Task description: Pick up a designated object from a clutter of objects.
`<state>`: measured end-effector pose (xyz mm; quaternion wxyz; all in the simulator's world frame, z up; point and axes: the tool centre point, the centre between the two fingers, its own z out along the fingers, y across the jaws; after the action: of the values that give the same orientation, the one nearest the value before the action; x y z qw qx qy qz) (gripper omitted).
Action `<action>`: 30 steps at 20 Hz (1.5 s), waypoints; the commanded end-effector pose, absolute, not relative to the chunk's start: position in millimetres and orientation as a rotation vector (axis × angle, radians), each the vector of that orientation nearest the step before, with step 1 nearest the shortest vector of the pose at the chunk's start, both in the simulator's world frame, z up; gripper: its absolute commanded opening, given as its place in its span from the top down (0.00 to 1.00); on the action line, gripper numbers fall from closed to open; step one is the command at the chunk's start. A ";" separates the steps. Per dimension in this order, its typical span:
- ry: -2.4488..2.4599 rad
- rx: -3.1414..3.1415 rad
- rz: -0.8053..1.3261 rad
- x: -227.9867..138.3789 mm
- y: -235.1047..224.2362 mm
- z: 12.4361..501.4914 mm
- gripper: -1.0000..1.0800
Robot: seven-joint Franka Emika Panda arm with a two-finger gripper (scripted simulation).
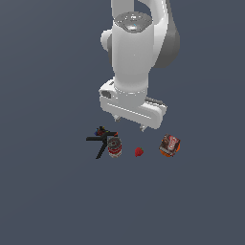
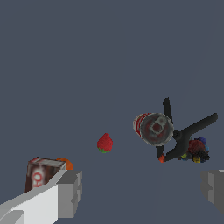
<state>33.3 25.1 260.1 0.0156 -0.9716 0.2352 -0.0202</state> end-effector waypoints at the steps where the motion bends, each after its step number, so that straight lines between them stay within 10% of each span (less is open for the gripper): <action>1: 0.820 -3.000 -0.057 35.2 29.6 247.3 0.04; 30: 1.746 -2.601 -0.004 31.2 76.3 101.7 0.04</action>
<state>32.1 74.5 108.2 0.0052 -0.8387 0.5446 -0.0012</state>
